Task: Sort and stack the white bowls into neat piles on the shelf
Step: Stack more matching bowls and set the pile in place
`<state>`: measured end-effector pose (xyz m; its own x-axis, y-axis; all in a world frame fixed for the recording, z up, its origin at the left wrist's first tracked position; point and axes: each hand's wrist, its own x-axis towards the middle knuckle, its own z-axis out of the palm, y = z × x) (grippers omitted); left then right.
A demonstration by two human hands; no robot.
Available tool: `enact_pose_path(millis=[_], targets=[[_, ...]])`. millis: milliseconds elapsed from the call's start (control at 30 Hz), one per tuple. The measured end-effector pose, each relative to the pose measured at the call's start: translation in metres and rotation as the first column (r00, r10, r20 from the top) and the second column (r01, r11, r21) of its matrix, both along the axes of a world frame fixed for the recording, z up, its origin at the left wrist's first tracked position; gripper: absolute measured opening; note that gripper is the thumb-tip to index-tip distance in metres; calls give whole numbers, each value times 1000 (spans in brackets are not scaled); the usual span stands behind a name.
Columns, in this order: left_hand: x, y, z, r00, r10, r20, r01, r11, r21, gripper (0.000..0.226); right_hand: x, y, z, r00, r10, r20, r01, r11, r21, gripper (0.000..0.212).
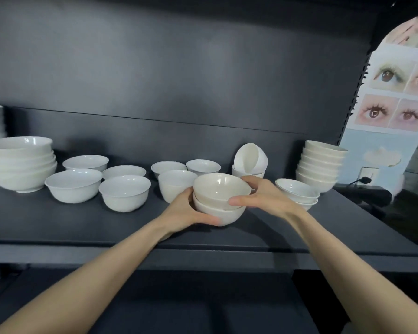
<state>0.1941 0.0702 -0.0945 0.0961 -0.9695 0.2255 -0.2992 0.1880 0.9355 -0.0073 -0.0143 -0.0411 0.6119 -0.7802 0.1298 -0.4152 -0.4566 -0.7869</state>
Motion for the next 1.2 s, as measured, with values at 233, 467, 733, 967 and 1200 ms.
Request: enact_pose_path(millis=[233, 467, 733, 967, 1200], targets=[[39, 51, 49, 962, 263, -70, -267, 961, -72, 77, 54, 22, 56, 964, 217, 155, -206, 975, -87, 35], [127, 119, 78, 894, 447, -41, -449, 887, -113, 84, 162, 62, 80, 902, 373, 217, -358, 928, -106, 30], [261, 183, 90, 843, 538, 28, -530, 838, -131, 95, 308, 112, 81, 853, 420, 309, -417, 905, -78, 23], [357, 183, 98, 890, 454, 52, -445, 887, -125, 71, 400, 122, 79, 876, 335, 346, -329, 941, -76, 34], [416, 145, 91, 895, 442, 52, -433, 892, -134, 69, 449, 101, 83, 907, 256, 334, -237, 967, -99, 49]])
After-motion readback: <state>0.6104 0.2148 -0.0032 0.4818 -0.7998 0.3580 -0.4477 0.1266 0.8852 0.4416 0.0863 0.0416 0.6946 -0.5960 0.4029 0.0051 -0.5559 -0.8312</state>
